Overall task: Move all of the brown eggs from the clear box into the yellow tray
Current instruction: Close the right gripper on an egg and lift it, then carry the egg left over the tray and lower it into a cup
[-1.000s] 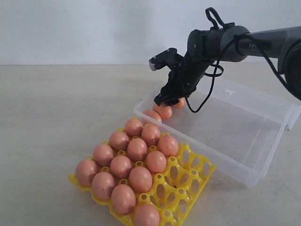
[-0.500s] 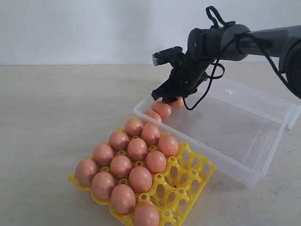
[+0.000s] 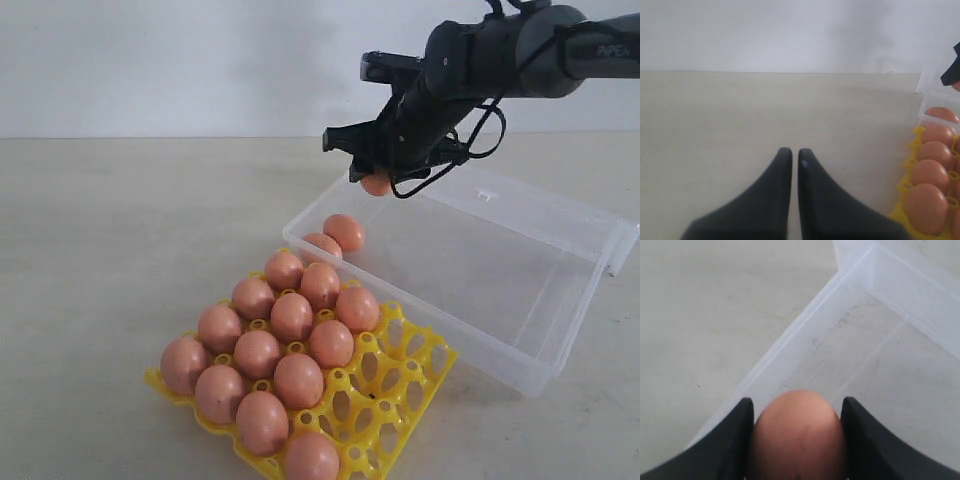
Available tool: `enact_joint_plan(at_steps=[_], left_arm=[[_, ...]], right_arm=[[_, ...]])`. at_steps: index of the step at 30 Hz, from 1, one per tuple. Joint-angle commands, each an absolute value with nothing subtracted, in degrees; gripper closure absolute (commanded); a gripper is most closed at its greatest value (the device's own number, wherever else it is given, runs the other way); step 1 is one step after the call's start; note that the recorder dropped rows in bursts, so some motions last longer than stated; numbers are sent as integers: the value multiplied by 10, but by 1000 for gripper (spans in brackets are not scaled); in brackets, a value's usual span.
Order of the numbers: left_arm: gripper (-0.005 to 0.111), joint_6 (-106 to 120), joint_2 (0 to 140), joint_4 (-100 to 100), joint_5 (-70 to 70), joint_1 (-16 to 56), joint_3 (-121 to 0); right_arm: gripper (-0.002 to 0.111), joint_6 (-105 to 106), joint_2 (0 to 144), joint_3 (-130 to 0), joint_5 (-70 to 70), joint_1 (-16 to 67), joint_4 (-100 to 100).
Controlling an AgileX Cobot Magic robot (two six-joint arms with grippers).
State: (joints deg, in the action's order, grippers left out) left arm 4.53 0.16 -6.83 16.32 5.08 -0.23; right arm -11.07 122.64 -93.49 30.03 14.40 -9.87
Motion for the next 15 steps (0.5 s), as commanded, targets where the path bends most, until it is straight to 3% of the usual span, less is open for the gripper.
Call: enact_joint_plan(at_steps=[1, 9, 15], left_arm=[[103, 45, 0, -67, 163, 54, 0], [103, 45, 0, -67, 163, 54, 0], [103, 45, 0, -67, 163, 54, 0]], right_arm=[[108, -198, 1137, -791, 102, 147, -99], [108, -307, 956, -548, -250, 172, -58], [108, -558, 865, -507, -397, 172, 353]])
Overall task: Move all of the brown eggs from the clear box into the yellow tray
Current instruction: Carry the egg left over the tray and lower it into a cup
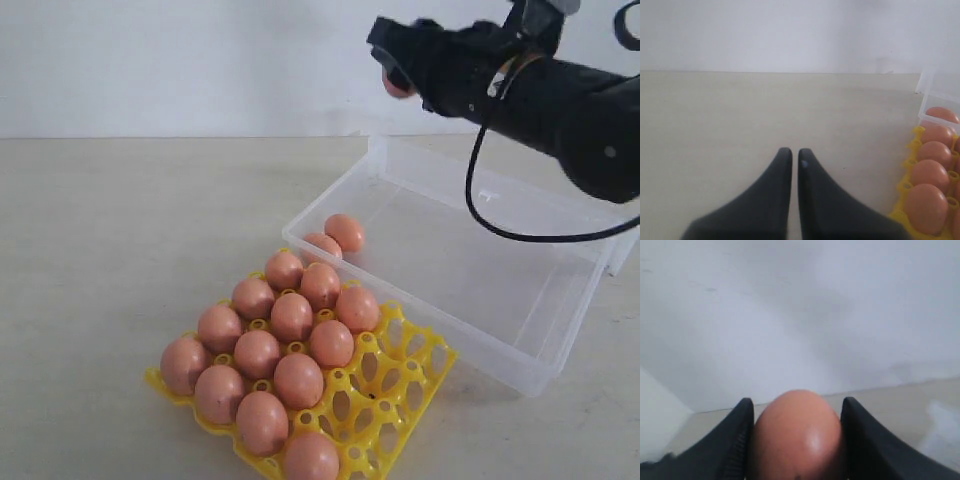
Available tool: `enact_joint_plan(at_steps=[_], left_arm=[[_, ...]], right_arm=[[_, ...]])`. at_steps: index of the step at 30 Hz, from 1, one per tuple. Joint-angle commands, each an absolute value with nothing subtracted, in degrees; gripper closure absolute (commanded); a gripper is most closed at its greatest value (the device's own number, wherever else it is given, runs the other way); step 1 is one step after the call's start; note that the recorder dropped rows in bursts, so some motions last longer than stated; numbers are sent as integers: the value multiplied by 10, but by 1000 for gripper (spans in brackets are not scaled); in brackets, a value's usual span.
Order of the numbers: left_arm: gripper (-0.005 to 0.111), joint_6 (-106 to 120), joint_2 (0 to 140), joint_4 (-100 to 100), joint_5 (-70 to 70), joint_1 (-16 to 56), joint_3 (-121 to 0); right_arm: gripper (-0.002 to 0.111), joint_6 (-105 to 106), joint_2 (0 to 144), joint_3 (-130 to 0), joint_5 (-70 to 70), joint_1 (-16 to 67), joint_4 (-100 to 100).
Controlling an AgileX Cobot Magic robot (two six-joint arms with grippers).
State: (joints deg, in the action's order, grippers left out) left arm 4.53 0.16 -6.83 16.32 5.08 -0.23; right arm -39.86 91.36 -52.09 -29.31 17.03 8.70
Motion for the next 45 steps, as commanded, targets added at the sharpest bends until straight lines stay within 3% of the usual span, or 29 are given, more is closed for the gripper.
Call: enact_joint_plan(at_steps=[1, 5, 11, 19, 31, 45], left_arm=[[103, 45, 0, -67, 161, 54, 0], [103, 45, 0, -67, 161, 54, 0], [103, 45, 0, -67, 159, 54, 0], [103, 45, 0, -67, 159, 54, 0], [103, 45, 0, -67, 160, 54, 0], [103, 45, 0, -67, 160, 54, 0]], right_arm=[[108, -618, 858, -507, -436, 172, 430], [108, -745, 858, -507, -616, 172, 585], [108, -797, 858, -507, -700, 172, 621], [108, -836, 858, -482, -700, 172, 659], [108, -717, 858, -215, -700, 172, 544], [108, -712, 858, -201, -700, 172, 620]])
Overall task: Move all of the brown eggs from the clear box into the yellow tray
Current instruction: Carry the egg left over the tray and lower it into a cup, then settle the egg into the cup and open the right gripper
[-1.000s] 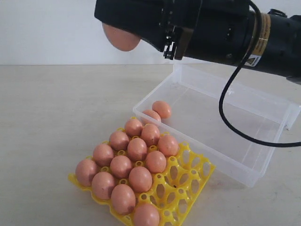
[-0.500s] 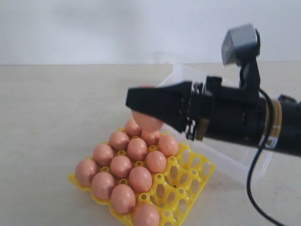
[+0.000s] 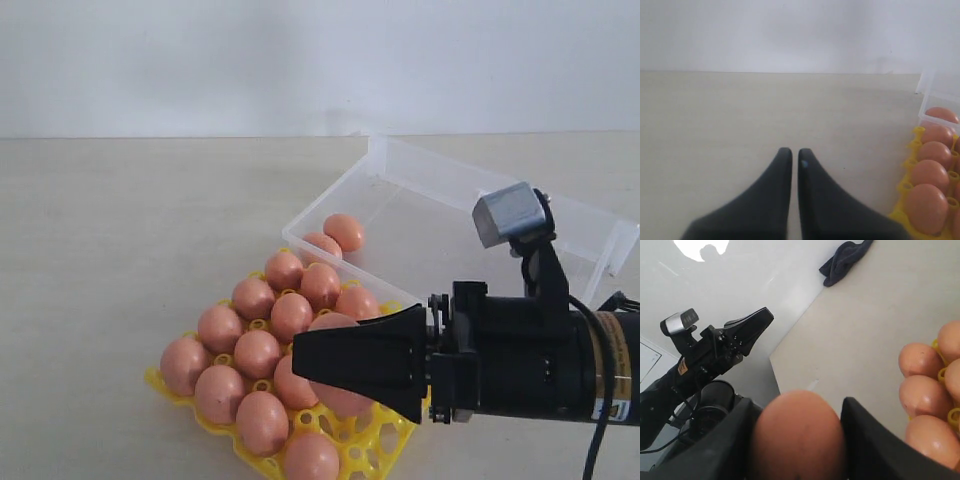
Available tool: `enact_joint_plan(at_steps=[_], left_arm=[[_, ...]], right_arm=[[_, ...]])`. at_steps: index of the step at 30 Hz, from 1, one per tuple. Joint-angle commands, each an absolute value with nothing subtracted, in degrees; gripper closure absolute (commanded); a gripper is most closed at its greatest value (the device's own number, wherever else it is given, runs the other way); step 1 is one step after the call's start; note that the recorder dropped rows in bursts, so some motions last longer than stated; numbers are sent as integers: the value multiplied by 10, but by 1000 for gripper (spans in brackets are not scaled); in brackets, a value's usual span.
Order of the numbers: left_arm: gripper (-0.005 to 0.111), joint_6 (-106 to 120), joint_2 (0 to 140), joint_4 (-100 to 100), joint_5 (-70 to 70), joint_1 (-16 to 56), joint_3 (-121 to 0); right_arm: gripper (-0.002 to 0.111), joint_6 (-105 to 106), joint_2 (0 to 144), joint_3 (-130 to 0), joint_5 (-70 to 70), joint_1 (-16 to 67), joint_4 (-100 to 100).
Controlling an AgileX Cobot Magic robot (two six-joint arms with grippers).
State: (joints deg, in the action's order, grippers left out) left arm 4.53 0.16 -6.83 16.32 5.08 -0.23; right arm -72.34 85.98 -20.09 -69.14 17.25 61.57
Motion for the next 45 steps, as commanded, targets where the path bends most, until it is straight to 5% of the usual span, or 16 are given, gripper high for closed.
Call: enact_joint_plan(at_steps=[1, 45], left_arm=[[103, 45, 0, -67, 160, 54, 0], [103, 45, 0, -67, 161, 54, 0]], right_arm=[[108, -703, 858, -201, -700, 172, 620], [108, -440, 1002, -293, -451, 265, 528]])
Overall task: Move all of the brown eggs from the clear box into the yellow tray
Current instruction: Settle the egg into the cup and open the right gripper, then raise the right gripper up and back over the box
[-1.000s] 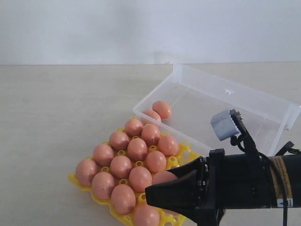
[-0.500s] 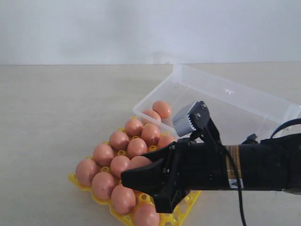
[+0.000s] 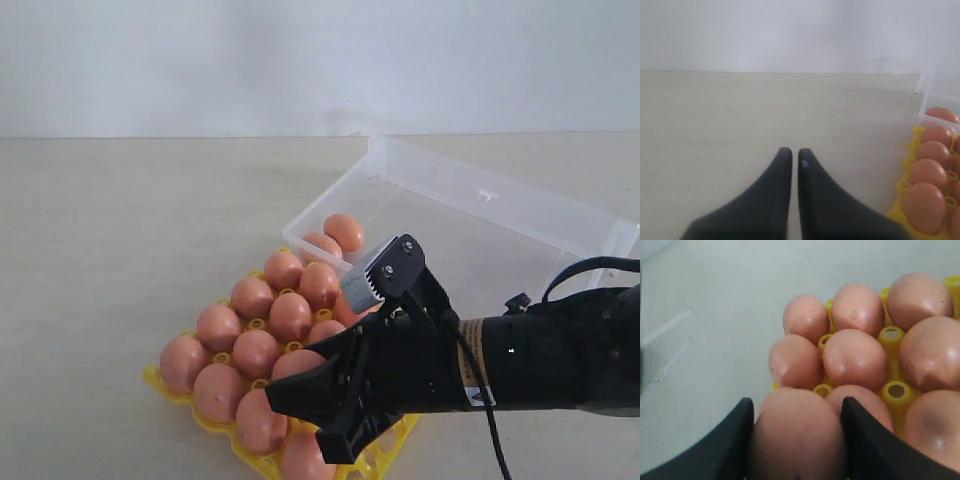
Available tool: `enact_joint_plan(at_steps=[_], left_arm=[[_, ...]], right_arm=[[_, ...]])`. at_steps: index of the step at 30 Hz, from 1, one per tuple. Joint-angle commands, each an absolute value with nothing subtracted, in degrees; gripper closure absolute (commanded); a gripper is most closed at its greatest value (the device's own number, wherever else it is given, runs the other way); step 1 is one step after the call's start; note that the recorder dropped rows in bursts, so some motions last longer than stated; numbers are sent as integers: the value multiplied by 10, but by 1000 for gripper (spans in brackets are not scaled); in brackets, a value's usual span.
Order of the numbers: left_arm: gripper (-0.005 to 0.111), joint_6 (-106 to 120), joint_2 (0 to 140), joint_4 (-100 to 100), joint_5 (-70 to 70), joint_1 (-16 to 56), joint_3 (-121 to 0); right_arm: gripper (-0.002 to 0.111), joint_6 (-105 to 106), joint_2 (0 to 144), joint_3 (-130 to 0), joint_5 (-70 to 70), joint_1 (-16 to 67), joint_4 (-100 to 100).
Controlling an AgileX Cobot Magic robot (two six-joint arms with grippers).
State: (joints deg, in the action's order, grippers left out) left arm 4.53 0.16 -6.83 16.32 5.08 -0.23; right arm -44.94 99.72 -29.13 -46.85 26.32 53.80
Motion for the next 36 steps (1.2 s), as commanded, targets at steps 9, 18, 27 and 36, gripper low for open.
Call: enact_joint_plan(at_steps=[9, 18, 27, 36], left_arm=[[103, 45, 0, -67, 159, 54, 0], [103, 45, 0, -67, 159, 54, 0], [103, 45, 0, -67, 160, 54, 0], [103, 45, 0, -67, 159, 54, 0]], right_arm=[[108, -449, 1002, -293, -413, 265, 515], [101, -450, 1002, -293, -413, 265, 515], [55, -450, 1002, -293, -413, 265, 514], [56, -479, 962, -293, -465, 265, 507]])
